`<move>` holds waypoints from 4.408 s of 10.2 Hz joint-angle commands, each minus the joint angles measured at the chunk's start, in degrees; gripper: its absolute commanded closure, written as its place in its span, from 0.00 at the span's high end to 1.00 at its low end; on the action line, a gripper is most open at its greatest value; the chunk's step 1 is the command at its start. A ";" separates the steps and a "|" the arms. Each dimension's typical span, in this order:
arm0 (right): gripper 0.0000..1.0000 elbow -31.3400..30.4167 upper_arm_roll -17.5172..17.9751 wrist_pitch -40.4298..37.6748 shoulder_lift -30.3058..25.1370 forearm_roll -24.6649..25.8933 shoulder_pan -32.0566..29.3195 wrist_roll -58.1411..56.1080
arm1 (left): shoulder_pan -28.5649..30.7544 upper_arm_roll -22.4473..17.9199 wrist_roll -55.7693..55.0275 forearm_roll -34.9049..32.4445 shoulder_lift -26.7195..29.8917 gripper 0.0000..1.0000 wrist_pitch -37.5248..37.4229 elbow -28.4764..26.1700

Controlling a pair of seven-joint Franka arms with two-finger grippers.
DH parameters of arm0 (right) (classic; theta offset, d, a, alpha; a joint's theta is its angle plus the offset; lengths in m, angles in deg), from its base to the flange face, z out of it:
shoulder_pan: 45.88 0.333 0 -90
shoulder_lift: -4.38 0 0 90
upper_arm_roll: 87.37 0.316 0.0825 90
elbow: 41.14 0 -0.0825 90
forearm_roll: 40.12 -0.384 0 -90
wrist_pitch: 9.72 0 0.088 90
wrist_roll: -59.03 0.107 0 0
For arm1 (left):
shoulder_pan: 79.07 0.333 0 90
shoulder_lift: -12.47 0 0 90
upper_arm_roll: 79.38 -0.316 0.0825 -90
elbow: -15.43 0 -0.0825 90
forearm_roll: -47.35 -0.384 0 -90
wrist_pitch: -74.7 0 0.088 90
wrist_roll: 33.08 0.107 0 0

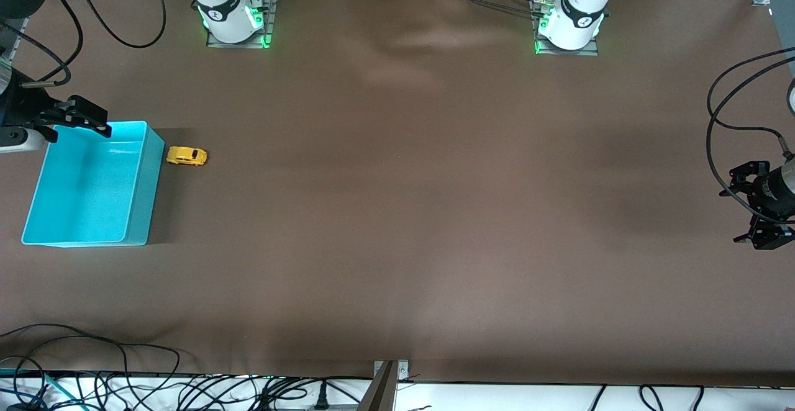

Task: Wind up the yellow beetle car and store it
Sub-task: 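Reach the right gripper to the car while the left gripper retracts, then close the right gripper on the yellow car, then lift the car and lower it into the cyan box with the right gripper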

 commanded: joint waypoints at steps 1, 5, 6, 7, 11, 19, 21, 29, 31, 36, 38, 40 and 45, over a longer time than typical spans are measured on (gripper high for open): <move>1.00 0.06 -0.06 0.40 2.13 -0.82 0.12 -1.55 | 0.00 1.81 0.82 1.61 1.95 1.00 -1.99 3.07; 1.00 -12.66 1.96 10.06 1.43 -0.82 -0.05 -13.82 | -0.09 4.63 15.05 0.56 2.04 1.00 -2.78 5.89; 1.00 -15.91 2.40 11.47 1.35 -0.82 -0.05 -18.56 | 0.00 4.72 23.76 0.99 2.04 1.00 -3.49 6.60; 1.00 -19.07 3.80 13.13 1.17 -0.82 -0.40 -24.61 | 0.09 4.63 30.54 1.43 2.39 1.00 -4.80 7.30; 1.00 -36.21 16.44 29.99 -2.17 -0.73 -11.80 -45.35 | 0.00 5.85 62.53 3.44 6.33 1.00 -13.40 7.57; 1.00 -50.56 23.50 49.08 0.72 -0.73 -28.62 -84.78 | -2.10 5.52 74.82 4.16 14.34 1.00 -7.73 -7.19; 1.00 -51.35 23.50 54.78 5.28 -0.73 -30.89 -89.16 | -6.32 -0.10 77.26 5.82 14.08 1.00 -7.71 -6.67; 0.27 -52.06 23.41 62.99 10.31 -0.02 -32.13 -94.81 | -5.62 -0.46 83.17 5.22 13.99 1.00 -9.29 -6.41; 0.08 -52.15 23.41 62.38 10.31 -0.02 -32.13 -95.25 | -5.62 -0.38 83.43 5.22 13.90 1.00 -9.38 -5.61; 0.00 -50.31 24.55 44.22 -1.62 -0.29 -32.22 -97.36 | -5.71 -0.20 83.26 5.22 14.08 1.00 -10.44 -5.26; 0.00 -47.59 24.73 35.52 -4.62 -3.25 -32.14 -98.75 | -5.71 -0.38 83.26 5.22 13.91 1.00 -10.44 -4.65; 0.00 -44.34 25.08 27.95 -6.56 -8.27 -32.05 -102.71 | -5.71 -0.12 83.26 5.22 13.99 1.00 -10.44 -4.47; 0.00 -36.35 24.73 21.33 -6.75 -3.58 -34.93 -115.88 | -5.80 -0.03 83.35 5.21 13.73 1.00 -10.35 -4.56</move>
